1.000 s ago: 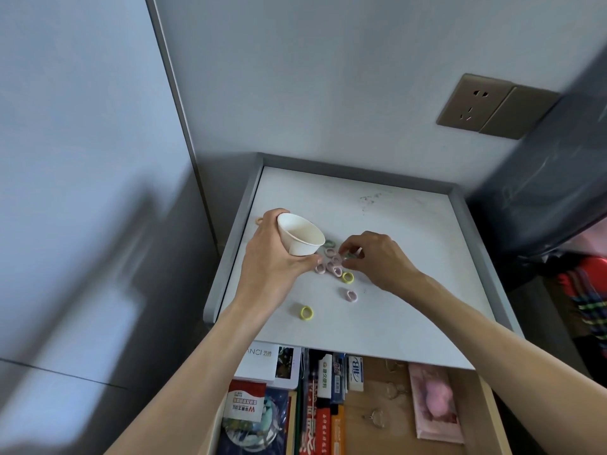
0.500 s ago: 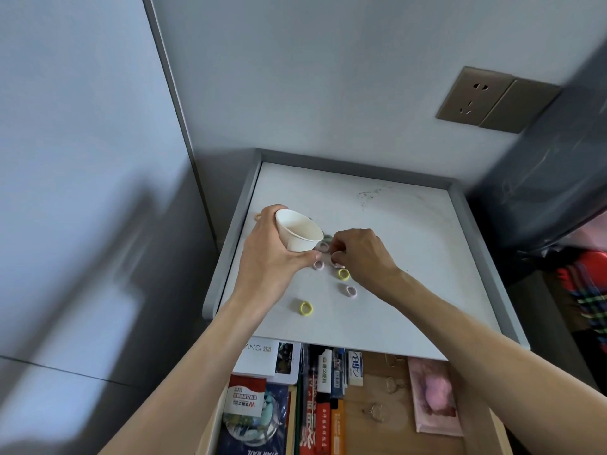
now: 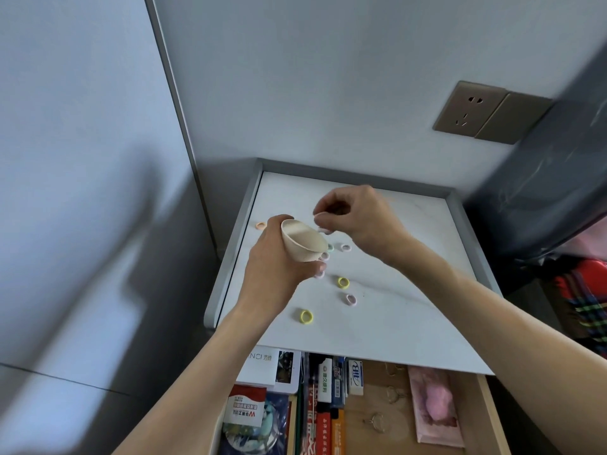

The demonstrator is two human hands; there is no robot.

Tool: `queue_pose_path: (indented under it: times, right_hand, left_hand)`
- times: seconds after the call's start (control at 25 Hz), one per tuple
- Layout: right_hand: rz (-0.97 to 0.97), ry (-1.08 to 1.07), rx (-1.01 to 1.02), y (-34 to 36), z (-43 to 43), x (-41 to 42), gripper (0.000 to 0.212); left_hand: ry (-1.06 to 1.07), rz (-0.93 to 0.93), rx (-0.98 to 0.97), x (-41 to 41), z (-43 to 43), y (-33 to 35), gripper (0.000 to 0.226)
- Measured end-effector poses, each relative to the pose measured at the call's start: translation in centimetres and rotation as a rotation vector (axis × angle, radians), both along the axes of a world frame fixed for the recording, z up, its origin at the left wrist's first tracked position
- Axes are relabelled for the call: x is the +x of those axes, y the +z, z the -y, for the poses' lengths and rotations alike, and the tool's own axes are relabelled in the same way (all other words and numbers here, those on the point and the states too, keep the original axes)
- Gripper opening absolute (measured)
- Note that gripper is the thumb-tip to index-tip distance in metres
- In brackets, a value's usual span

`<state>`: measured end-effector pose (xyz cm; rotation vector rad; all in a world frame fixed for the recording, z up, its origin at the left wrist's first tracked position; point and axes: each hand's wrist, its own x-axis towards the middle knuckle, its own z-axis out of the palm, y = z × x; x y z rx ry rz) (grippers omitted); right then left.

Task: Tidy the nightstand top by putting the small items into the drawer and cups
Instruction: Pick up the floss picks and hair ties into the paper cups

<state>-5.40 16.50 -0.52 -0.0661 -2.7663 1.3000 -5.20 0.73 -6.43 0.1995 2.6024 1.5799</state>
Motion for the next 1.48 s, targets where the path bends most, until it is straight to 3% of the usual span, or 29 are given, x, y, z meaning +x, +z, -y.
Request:
queue_pose_path:
  times: [0.16, 0.36, 0.52, 0.6, 0.88, 1.0, 1.08, 1.2, 1.28, 1.48]
  right_hand:
    - [0.058, 0.186, 0.018, -0.9, 1.9, 0.6, 0.015]
    - [-0.035, -0.061, 0.083, -2.4, -2.3, 0.4, 0.019]
    - [0.26, -0.124, 0.333, -6.9, -4.9, -0.2, 0.035]
    - [0.257, -0.104, 0.33, -8.6, -4.2, -0.5, 0.04]
    - [0.108, -0.078, 0.305, -10.0, -1.7, -1.5, 0.005]
    - [0.157, -0.057, 0.381, -9.5, -2.0, -1.6, 0.008]
    - [0.143, -0.082, 0.335, -8.3, -2.0, -1.5, 0.009]
    - [-0.001, -0.148, 0.03, -4.2, -1.2, -1.3, 0.008]
    - [-0.076, -0.074, -0.082, -1.4, 0.3, -1.3, 0.008]
    - [0.036, 0.261, 0.066, -0.2, 3.6, -1.0, 0.019]
  left_hand:
    - [-0.019, 0.001, 0.005, -0.1, 0.0, 0.2, 0.06]
    - [-0.018, -0.017, 0.071, 0.1, 0.9, -0.2, 0.073]
    - [0.011, -0.017, 0.134, 0.0, 1.8, 0.0, 0.069]
    - [0.019, 0.011, 0.144, -0.2, 2.2, 0.1, 0.068]
    - [0.048, 0.027, 0.137, -0.4, 2.7, 0.2, 0.065]
    - [0.033, 0.037, 0.133, -0.4, 2.7, 0.2, 0.066]
    - [0.018, 0.034, 0.133, -0.2, 2.6, 0.4, 0.067]
    - [0.02, 0.036, 0.128, -0.1, 2.4, 0.6, 0.065]
    - [0.024, 0.063, 0.106, -0.2, 2.1, 0.8, 0.064]
    - [0.029, 0.094, 0.093, -0.2, 2.1, 1.3, 0.064]
